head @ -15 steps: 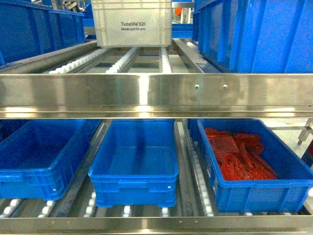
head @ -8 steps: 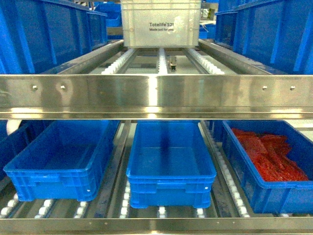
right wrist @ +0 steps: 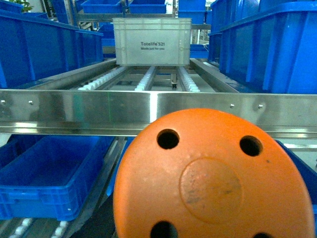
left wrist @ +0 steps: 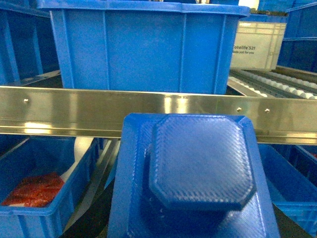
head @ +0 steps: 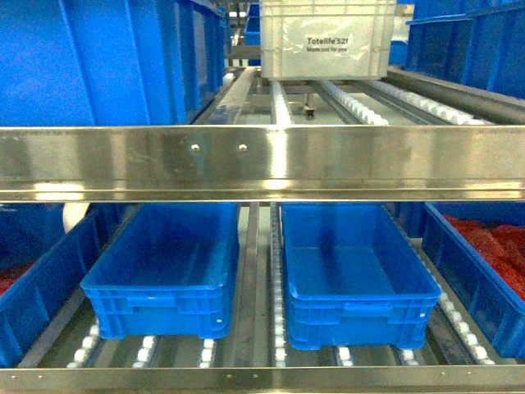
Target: Sort blue parts and orange caps into right shelf containers
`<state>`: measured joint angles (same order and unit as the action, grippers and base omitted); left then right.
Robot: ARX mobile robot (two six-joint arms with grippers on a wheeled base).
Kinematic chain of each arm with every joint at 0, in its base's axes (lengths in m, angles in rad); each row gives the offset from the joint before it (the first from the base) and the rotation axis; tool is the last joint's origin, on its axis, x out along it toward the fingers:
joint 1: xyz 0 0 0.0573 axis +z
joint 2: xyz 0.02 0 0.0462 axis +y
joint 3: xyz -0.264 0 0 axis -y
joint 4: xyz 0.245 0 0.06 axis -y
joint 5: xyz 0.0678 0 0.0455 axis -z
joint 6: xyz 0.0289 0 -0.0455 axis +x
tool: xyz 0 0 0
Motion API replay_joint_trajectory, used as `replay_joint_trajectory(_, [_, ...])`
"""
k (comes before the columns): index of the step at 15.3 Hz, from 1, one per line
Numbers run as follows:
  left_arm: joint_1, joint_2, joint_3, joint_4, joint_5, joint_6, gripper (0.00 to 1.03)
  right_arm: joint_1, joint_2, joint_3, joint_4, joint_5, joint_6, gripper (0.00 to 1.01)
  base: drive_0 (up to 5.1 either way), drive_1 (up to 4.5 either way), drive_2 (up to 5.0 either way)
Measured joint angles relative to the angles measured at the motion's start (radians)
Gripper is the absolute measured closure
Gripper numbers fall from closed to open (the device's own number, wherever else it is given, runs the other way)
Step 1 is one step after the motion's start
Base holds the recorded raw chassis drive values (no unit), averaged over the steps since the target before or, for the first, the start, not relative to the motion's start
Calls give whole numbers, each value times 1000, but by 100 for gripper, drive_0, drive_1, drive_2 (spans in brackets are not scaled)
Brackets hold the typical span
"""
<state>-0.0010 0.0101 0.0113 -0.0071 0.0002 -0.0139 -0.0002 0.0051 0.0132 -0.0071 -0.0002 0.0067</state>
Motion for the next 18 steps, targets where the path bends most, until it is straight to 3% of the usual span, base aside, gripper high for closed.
replay_joint_trajectory(2, [0, 0, 0, 0, 0, 0, 62, 0, 0, 0, 2, 0, 0, 58, -485, 251, 251])
replay_joint_trajectory(18, [0, 0, 0, 0, -2, 0, 62, 0, 0, 0, 1, -2, 0, 58, 0, 0, 0])
